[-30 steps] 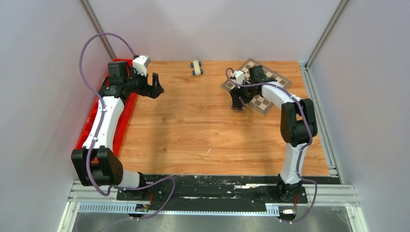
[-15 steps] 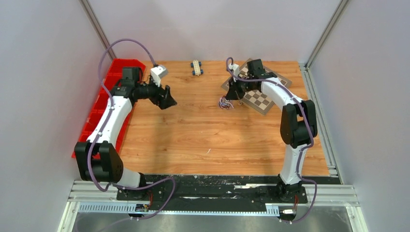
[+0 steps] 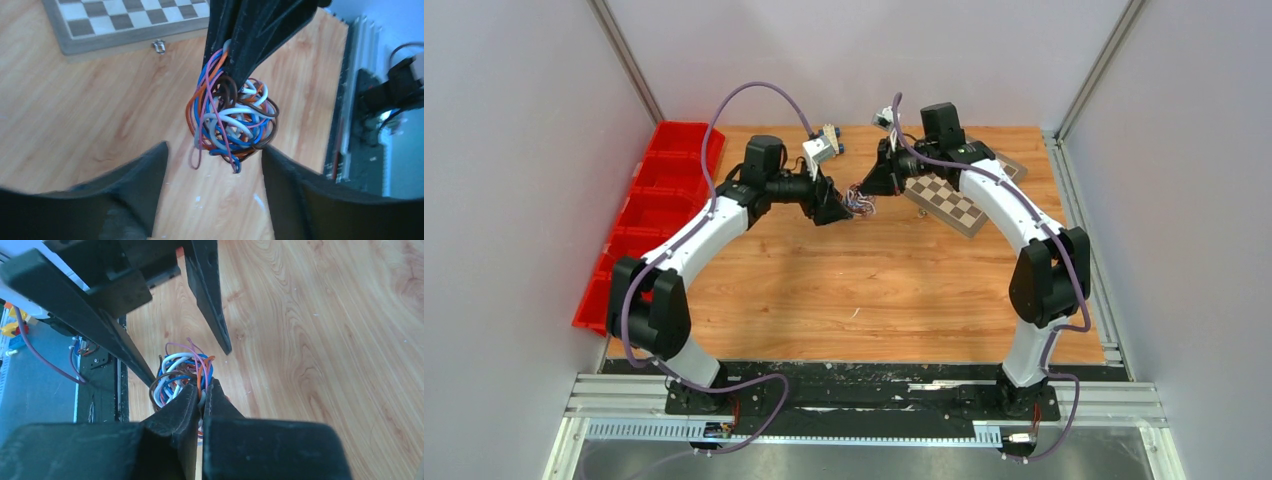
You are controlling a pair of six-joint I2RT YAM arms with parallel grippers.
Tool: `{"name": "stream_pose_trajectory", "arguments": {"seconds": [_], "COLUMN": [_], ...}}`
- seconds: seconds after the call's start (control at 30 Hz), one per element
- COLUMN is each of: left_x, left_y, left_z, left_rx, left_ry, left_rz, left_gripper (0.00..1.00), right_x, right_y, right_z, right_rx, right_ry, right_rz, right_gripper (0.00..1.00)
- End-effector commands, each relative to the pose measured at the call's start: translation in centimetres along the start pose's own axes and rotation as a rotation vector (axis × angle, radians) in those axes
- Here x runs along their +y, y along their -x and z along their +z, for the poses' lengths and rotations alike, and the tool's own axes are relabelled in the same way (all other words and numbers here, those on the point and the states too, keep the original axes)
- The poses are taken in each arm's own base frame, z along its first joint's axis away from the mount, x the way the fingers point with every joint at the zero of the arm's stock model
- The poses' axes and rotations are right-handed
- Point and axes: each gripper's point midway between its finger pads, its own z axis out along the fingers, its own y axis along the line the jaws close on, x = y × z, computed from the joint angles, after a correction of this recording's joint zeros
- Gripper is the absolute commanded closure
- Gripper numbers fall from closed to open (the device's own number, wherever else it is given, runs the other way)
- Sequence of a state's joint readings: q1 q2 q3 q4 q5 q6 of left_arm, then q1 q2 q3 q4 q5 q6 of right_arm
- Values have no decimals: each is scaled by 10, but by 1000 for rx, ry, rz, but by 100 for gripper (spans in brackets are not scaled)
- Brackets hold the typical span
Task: Untangle the cables
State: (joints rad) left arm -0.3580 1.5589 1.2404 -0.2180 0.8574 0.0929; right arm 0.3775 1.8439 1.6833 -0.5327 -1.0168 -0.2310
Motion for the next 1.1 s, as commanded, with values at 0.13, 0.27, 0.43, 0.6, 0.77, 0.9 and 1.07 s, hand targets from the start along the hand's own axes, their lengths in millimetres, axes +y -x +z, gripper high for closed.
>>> {"name": "stream_pose_trajectory", "arguments": {"seconds": [0.13,0.27,0.43,0.6,0.77,0.9,1.07], "left_x": [-10,0,20,30,44,53,62], "left_y": [27,16,-14,-45,-78,-106,-134], "left_z": [1,-31,-76,-111,-142,-161,-175], "left_rx": [-64,-62,-2,79,151,221,280], "left_ry": [-55,-6,109,199,300,353,400], "left_rz": [-81,-115,-90,-91,-100,-78,-97], "left_gripper": [97,100,100,100,100,100,100], "right_x": [11,-23,-62,-79,-94,-100,-110], "right_y": [35,23,9,0,-16,-24,-25], "right_z": [-22,-52,-99,-130,-160,-179,-197], "right_rx": [-86,-97,-117,-131,-124,-121,-132], "right_ry": [-17,-141,-291,-365,-429,-462,-507], "right_rz": [-23,23,58,75,101,118,120], "right_gripper": [100,100,100,100,100,100,100]}}
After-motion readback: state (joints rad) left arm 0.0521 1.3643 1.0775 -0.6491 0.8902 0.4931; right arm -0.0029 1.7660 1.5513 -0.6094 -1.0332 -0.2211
